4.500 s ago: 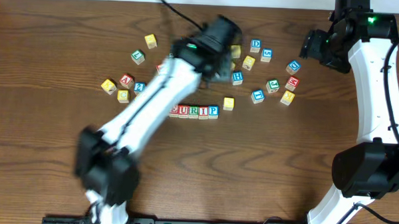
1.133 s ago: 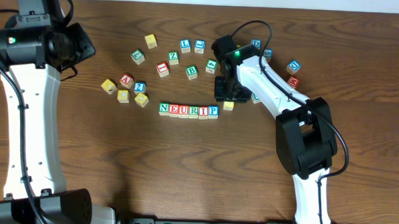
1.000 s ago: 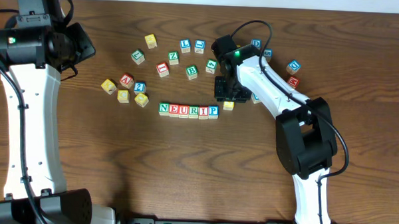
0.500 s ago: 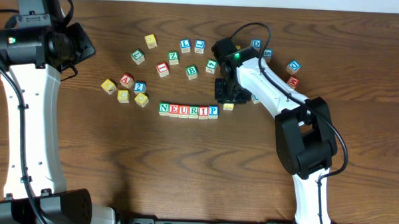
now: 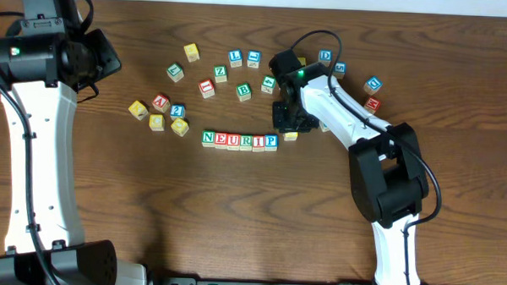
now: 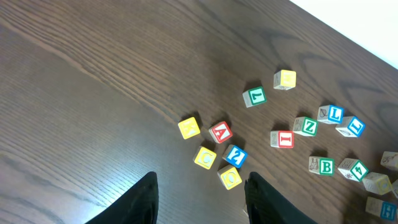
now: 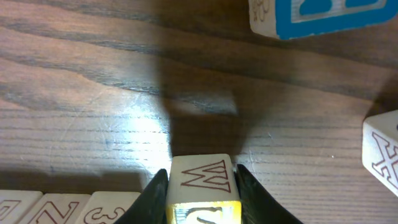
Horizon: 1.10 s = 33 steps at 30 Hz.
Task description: Spell out NEURIPS
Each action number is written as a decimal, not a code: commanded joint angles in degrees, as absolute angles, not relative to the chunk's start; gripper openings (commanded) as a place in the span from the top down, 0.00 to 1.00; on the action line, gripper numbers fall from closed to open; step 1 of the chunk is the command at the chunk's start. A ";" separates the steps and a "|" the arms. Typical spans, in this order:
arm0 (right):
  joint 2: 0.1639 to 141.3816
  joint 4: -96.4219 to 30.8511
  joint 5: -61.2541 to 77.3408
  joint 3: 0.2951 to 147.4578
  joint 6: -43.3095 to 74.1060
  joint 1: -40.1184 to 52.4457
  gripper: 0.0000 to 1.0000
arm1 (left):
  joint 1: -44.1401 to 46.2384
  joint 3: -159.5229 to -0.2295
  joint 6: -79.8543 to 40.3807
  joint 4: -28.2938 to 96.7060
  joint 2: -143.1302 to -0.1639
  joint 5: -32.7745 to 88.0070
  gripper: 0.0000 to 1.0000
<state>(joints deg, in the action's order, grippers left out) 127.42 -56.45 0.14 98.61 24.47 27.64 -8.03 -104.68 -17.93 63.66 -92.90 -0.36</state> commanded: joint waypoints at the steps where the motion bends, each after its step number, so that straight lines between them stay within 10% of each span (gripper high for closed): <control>1: 127.61 -56.66 -0.67 98.96 23.07 27.35 0.80 | -8.08 -104.29 -17.17 63.83 -93.58 -0.69 0.55; 33: 126.67 -65.14 -0.05 101.91 26.35 29.47 0.85 | -8.08 -104.29 -17.15 63.79 -93.60 -0.69 0.55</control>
